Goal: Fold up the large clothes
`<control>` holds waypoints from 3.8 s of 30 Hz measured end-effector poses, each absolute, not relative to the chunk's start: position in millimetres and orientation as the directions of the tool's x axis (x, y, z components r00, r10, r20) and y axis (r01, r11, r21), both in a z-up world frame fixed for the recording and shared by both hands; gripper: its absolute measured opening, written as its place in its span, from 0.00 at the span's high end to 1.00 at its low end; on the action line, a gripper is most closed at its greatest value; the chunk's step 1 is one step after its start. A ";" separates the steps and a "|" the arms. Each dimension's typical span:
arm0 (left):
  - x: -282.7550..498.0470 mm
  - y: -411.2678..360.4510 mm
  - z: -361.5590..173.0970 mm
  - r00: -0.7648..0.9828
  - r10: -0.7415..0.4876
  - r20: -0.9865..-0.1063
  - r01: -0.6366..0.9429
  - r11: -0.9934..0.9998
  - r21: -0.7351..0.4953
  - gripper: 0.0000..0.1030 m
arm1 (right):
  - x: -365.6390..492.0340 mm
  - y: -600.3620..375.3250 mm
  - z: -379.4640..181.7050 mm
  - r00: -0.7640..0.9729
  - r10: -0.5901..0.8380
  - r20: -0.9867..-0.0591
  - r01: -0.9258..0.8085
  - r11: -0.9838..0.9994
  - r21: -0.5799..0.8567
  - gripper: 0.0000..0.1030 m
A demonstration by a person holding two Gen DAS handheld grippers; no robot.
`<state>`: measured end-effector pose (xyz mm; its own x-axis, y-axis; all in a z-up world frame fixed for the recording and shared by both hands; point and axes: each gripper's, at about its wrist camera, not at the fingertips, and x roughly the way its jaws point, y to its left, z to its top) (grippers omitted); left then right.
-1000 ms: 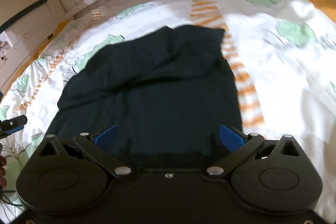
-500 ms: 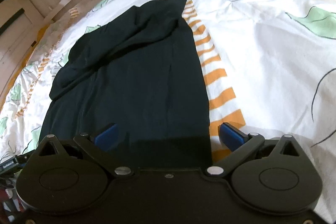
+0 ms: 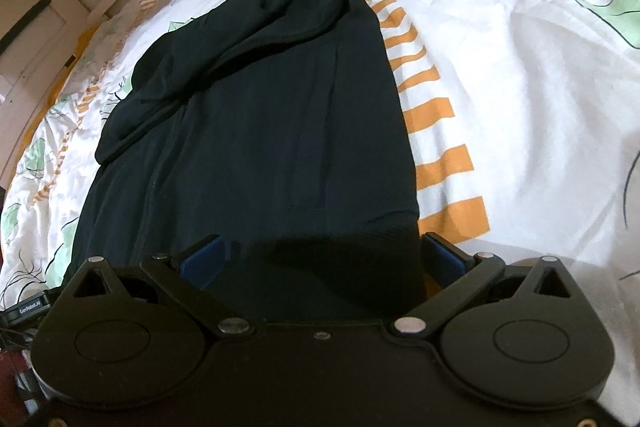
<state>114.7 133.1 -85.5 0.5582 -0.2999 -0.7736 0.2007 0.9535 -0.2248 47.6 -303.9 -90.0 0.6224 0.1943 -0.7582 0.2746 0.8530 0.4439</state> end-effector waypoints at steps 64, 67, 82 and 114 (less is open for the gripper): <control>219.9 124.3 47.8 0.803 -0.470 -0.367 0.257 0.828 -0.499 0.90 | 117.6 -355.9 7.7 0.905 0.248 -0.347 0.072 0.713 0.697 0.87; 258.9 116.3 42.1 0.806 -0.464 -0.368 0.236 0.821 -0.520 0.90 | 155.2 -364.1 5.6 0.911 0.239 -0.337 0.083 0.692 0.717 0.87; 387.8 91.2 -41.3 0.766 -0.328 -0.553 0.055 0.890 -0.453 0.85 | 317.0 -378.9 -72.3 0.841 0.145 -0.521 0.251 0.750 0.613 0.86; 359.4 -25.5 -70.2 0.700 -0.187 -0.690 0.311 0.949 0.058 0.01 | 317.1 -239.1 -63.4 0.813 0.037 -0.581 -0.071 0.997 -0.036 0.03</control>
